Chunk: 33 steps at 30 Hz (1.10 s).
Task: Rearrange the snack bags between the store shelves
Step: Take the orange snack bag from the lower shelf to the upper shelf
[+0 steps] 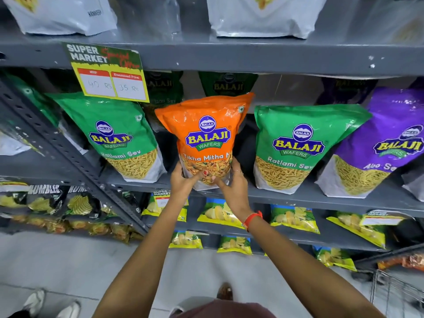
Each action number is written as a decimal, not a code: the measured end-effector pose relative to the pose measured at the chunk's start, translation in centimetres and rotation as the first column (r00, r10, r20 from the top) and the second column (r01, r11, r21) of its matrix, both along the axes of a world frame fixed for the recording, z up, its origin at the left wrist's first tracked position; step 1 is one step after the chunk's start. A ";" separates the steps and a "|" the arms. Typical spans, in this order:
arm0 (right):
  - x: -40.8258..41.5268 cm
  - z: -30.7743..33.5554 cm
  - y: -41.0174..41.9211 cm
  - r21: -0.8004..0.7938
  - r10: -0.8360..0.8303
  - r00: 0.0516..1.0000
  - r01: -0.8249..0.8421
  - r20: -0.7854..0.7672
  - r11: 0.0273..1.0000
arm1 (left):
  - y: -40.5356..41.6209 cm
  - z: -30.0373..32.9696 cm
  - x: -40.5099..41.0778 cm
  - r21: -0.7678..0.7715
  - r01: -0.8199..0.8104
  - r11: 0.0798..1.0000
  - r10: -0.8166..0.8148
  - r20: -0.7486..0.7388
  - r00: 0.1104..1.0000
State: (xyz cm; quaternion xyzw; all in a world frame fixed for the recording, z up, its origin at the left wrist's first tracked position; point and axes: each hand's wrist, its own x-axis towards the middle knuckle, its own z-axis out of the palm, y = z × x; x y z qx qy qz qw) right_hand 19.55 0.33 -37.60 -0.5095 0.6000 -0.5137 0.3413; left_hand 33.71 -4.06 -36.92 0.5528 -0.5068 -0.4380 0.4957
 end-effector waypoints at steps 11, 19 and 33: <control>-2.9 5.9 9.5 -0.245 0.017 1.000 -0.013 0.013 0.969 | 11.8 4.3 -3.4 -0.122 -0.189 0.974 0.178 -0.093 0.980; -11.1 14.0 14.3 -0.428 -0.136 0.985 0.167 0.102 0.888 | 15.0 14.2 -12.5 -0.359 -0.062 0.931 0.035 -0.081 0.996; -29.1 31.0 11.8 -0.658 -0.434 0.892 0.403 0.128 0.635 | 12.2 33.7 -30.8 -0.637 0.106 0.764 -0.018 0.144 0.989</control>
